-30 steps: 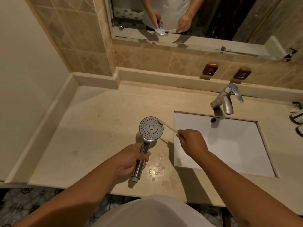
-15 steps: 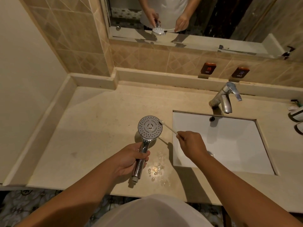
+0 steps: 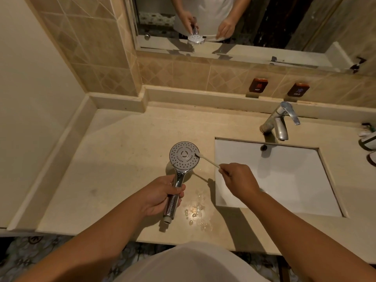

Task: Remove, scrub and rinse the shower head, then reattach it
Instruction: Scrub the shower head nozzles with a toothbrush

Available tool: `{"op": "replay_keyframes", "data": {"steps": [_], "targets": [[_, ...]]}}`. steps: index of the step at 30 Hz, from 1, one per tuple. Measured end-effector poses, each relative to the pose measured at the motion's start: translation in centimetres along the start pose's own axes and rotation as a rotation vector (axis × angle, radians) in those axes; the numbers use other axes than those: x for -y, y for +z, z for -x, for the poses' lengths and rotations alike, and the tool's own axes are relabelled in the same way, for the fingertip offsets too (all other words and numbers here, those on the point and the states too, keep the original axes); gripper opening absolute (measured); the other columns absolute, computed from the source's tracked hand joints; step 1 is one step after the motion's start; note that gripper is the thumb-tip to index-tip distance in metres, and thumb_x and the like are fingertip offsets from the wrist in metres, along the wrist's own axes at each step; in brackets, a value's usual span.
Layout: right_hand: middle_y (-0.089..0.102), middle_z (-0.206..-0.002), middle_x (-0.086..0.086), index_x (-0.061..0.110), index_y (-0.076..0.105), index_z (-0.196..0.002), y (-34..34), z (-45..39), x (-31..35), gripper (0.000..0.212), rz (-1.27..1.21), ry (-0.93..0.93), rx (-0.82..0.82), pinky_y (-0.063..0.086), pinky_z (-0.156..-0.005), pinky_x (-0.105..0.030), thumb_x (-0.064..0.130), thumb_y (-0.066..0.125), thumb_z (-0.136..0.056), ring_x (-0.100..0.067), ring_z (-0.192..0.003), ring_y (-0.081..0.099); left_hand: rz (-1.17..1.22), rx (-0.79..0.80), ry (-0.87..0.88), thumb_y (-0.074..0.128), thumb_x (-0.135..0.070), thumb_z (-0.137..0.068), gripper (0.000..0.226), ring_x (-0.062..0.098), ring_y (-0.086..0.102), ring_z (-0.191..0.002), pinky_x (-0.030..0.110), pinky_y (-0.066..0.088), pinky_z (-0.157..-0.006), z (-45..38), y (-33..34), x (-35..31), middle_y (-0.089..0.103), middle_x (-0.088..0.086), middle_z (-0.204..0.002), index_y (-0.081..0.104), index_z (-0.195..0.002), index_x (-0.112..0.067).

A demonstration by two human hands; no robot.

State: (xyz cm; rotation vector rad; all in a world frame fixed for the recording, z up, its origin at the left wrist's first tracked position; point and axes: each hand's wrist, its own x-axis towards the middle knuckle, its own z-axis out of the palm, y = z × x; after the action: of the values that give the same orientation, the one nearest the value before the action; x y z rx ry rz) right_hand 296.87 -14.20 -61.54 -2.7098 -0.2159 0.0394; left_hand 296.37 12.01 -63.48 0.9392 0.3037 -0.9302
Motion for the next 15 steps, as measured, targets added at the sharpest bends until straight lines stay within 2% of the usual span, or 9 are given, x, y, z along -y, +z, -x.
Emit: {"op": "replay_keyframes", "data": {"steps": [5,8,13,15], "targets": [[0.063,-0.071,-0.007,0.009,0.068,-0.089,0.5,0.7,1.4,0.021,0.021,-0.115,0.1,0.042,-0.057,-0.033,0.02,0.053,-0.097,-0.025,-0.063,0.057,-0.012,0.004,0.008,0.049,0.016,-0.088,0.028,0.019,0.06,-0.072,0.031,0.055,-0.06,0.0,0.2,-0.5,0.06,0.013,-0.088,0.058,-0.108,-0.002],[0.067,-0.076,-0.01,0.009,0.07,-0.098,0.0,0.4,0.4,0.021,0.037,-0.091,0.039,0.049,-0.061,-0.036,0.021,0.053,-0.097,-0.026,-0.067,0.06,-0.02,0.011,0.009,0.049,0.015,-0.088,0.028,0.018,0.06,-0.071,0.031,0.055,-0.06,0.2,0.2,-0.6,0.061,0.012,-0.086,0.058,-0.108,-0.002],[0.066,-0.08,-0.005,0.015,0.069,-0.099,0.4,1.2,1.4,0.016,0.097,-0.156,0.13,0.048,-0.06,-0.032,0.02,0.054,-0.095,-0.023,-0.07,0.06,-0.03,0.004,0.008,0.049,0.015,-0.087,0.03,0.018,0.059,-0.071,0.032,0.054,-0.061,0.1,0.6,-0.3,0.061,0.012,-0.086,0.056,-0.112,0.0],[0.067,-0.081,-0.006,0.014,0.069,-0.1,0.2,0.9,1.0,0.018,0.089,-0.123,0.074,0.051,-0.062,-0.035,0.022,0.053,-0.096,-0.023,-0.07,0.06,-0.031,0.012,0.01,0.049,0.015,-0.088,0.029,0.017,0.059,-0.07,0.031,0.054,-0.061,0.2,0.7,-0.2,0.061,0.011,-0.085,0.057,-0.11,-0.001]]}}
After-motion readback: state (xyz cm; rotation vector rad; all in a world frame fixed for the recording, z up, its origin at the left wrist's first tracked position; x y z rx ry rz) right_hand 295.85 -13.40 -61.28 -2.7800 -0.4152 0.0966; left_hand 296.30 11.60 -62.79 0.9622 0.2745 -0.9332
